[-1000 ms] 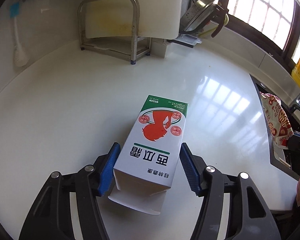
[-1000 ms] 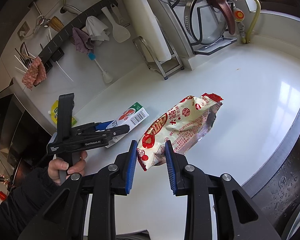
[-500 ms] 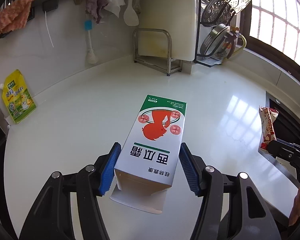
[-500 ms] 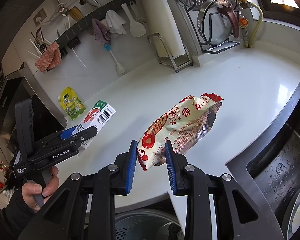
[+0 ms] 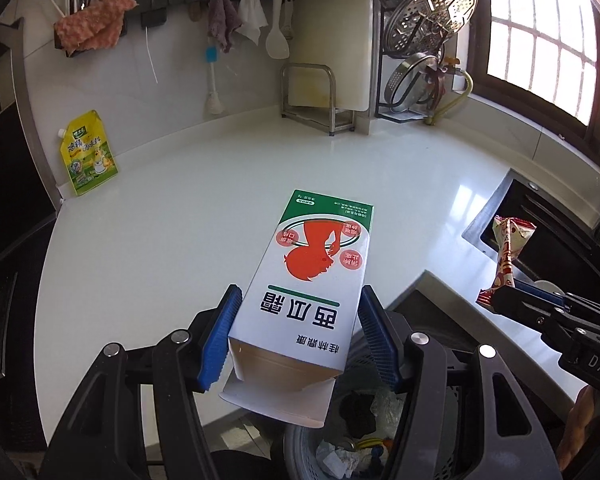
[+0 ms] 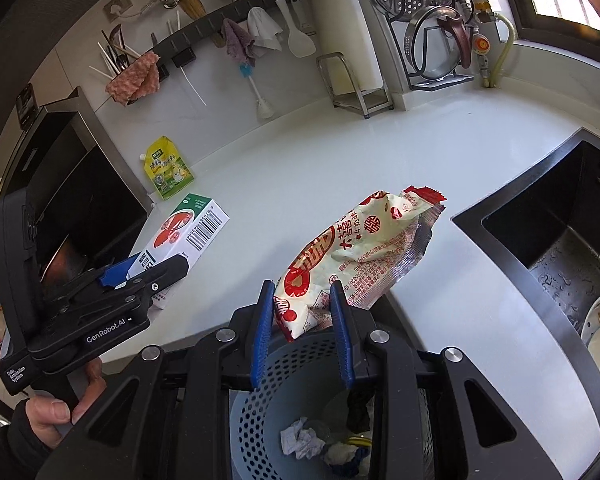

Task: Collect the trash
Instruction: 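Carry the carton with the left tool while the right tool carries the wrapper over the bin, then open the left tool dropping the carton while the right tool drops the wrapper into the bin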

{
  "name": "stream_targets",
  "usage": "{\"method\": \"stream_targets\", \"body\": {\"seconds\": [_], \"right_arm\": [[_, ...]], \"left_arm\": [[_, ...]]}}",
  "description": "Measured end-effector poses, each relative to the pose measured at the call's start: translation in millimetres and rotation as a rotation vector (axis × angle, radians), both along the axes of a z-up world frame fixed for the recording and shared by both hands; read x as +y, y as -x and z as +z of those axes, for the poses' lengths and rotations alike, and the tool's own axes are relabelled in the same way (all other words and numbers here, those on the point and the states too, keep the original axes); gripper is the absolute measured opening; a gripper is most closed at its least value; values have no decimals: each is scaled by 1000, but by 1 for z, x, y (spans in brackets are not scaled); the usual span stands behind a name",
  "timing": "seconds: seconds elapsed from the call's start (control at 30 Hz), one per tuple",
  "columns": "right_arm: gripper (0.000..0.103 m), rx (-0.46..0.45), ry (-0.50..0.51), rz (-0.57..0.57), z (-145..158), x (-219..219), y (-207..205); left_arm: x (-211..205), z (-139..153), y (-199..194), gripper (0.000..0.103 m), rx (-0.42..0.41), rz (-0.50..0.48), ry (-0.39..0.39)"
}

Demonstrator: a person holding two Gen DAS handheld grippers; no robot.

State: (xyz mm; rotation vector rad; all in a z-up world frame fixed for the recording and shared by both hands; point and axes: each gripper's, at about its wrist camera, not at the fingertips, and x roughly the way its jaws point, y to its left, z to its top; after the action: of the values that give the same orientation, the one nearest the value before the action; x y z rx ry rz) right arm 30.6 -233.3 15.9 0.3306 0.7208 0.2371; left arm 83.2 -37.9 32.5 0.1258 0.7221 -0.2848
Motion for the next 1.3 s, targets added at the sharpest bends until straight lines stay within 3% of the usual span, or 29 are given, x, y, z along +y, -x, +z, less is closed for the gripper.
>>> {"method": "stream_targets", "body": {"seconds": [0.33, 0.7, 0.77, 0.83, 0.93, 1.3], "right_arm": [[27, 84, 41, 10, -39, 17, 63], [28, 136, 60, 74, -78, 39, 83], [30, 133, 59, 72, -79, 39, 84], [43, 125, 64, 68, -79, 39, 86], [55, 101, 69, 52, -76, 38, 90], [58, 83, 45, -1, -77, 31, 101]], "left_arm": [[-11, -48, 72, 58, 122, -51, 6], [-7, -77, 86, 59, 161, -22, -10], [-6, -79, 87, 60, 160, -9, -15], [-3, -80, 88, 60, 164, 4, -15], [2, -80, 89, 76, 161, 27, -20], [9, -80, 101, 81, 147, 44, -19]]}}
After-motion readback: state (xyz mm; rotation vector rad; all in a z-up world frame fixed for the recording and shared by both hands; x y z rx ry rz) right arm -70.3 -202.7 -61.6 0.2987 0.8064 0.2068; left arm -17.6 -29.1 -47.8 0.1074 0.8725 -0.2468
